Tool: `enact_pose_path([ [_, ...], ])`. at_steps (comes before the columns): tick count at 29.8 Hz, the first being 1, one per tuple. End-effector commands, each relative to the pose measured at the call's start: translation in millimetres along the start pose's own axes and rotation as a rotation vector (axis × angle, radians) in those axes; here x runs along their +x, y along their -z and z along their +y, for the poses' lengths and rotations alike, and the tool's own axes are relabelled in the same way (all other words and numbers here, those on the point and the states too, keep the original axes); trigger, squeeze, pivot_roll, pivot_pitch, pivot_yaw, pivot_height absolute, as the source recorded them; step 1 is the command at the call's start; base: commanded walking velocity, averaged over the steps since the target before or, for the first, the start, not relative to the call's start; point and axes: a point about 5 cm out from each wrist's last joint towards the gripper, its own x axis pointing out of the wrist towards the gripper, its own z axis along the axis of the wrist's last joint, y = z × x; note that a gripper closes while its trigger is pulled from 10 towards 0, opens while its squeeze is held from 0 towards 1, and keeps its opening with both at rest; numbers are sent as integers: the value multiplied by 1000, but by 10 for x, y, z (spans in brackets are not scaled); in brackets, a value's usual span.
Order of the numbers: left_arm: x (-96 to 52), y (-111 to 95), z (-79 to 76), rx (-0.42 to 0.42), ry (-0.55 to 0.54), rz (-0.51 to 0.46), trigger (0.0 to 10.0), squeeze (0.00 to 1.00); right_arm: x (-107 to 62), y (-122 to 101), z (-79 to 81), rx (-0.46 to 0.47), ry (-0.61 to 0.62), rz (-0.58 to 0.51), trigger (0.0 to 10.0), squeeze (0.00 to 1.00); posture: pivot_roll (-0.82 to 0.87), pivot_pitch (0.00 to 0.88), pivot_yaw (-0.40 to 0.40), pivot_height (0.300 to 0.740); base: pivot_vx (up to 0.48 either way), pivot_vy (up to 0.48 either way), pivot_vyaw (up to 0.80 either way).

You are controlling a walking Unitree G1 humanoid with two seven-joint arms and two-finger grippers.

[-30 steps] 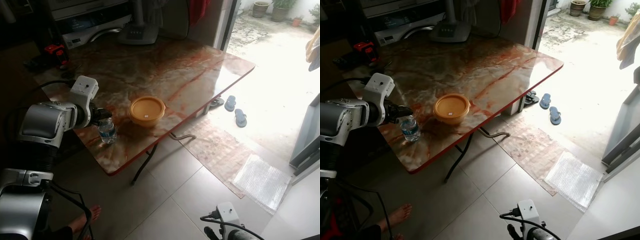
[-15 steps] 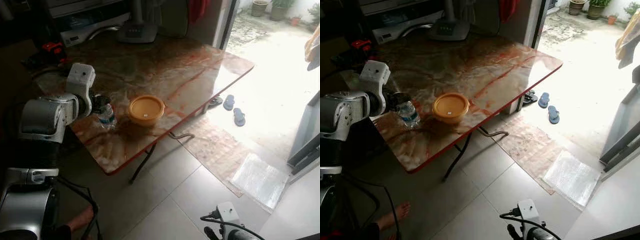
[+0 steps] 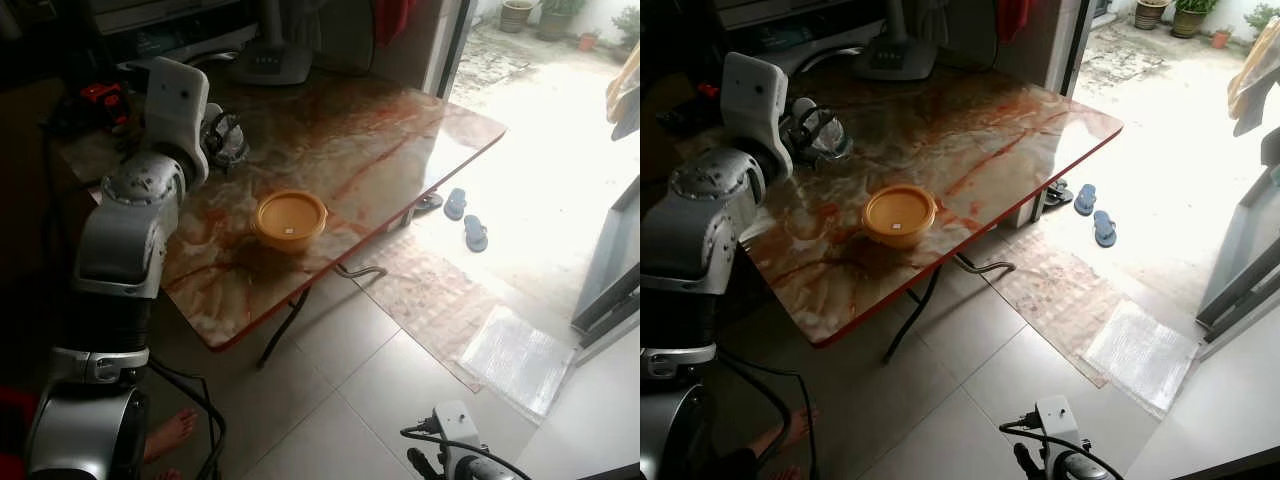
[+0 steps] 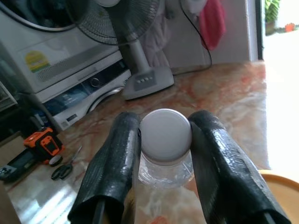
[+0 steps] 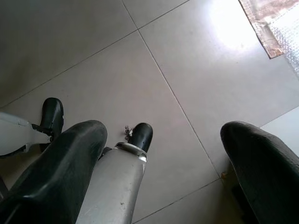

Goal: Restocking fridge

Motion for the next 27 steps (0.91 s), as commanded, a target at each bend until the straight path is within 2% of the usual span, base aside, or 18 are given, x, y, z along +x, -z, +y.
enact_pose_path([
  [1, -29, -16, 111, -7, -99, -69, 10000, 0, 2, 14, 15, 20, 5, -7, 10000, 0, -23, 30, 5, 740, 0, 0, 0],
  [2, -73, 64, 168, 44, -175, -97, 10000, 0, 3, 14, 17, 23, 7, -10, 10000, 0, -23, 30, 5, 740, 0, 0, 0],
  [3, -96, 102, 189, 68, -200, -105, 10000, 0, 3, 14, 18, 24, 8, -11, 10000, 0, -25, 24, 3, 740, 0, 0, 0],
  [6, -195, 256, 284, -18, -301, -134, 10000, 0, 4, 12, 19, 23, 10, -12, 10000, 0, -26, 23, 1, 740, 0, 0, 0],
  [7, -231, 279, 298, 27, -322, -153, 10000, 0, 3, 10, 17, 23, 13, -15, 10000, 0, -26, 23, 1, 740, 0, 0, 0],
  [8, -298, 320, 280, 135, -332, -196, 10000, 0, 2, 9, 13, 27, 21, -24, 10000, 0, -35, 6, -7, 740, 0, 0, 0],
  [11, -408, 445, 181, 212, -316, -245, 10000, 0, -1, 7, 3, 47, 35, -42, 10000, 0, -43, 0, -16, 740, 0, 0, 0],
  [15, -442, 566, 61, 274, -279, -244, 10000, 0, -3, 3, 4, 65, 35, -62, 10000, 0, -50, 0, -18, 740, 0, 0, 0],
  [17, -464, 630, -119, 344, -192, -274, 10000, 0, -4, 2, 2, 60, 40, -65, 10000, 0, -50, 0, -19, 740, 0, 0, 0],
  [18, -464, 630, -119, 344, -192, -274, 10000, 0, -4, 2, 2, 60, 40, -65, 10000, 0, -50, 0, -19, 740, 0, 0, 0],
  [20, -490, 652, -284, 402, -114, -315, 10000, 0, -6, 2, 1, 65, 49, -79, 10000, 0, -51, 0, -19, 740, 0, 0, 0],
  [23, -503, 677, -358, 406, -88, -333, 10000, 0, -6, 5, 0, 68, 53, -82, 10000, 0, -51, 0, -18, 740, 0, 0, 0],
  [27, -507, 695, -365, 395, -98, -331, 10000, 0, -7, 16, -1, 74, 59, -82, 10000, 0, -56, 0, -18, 740, 0, 0, 0],
])
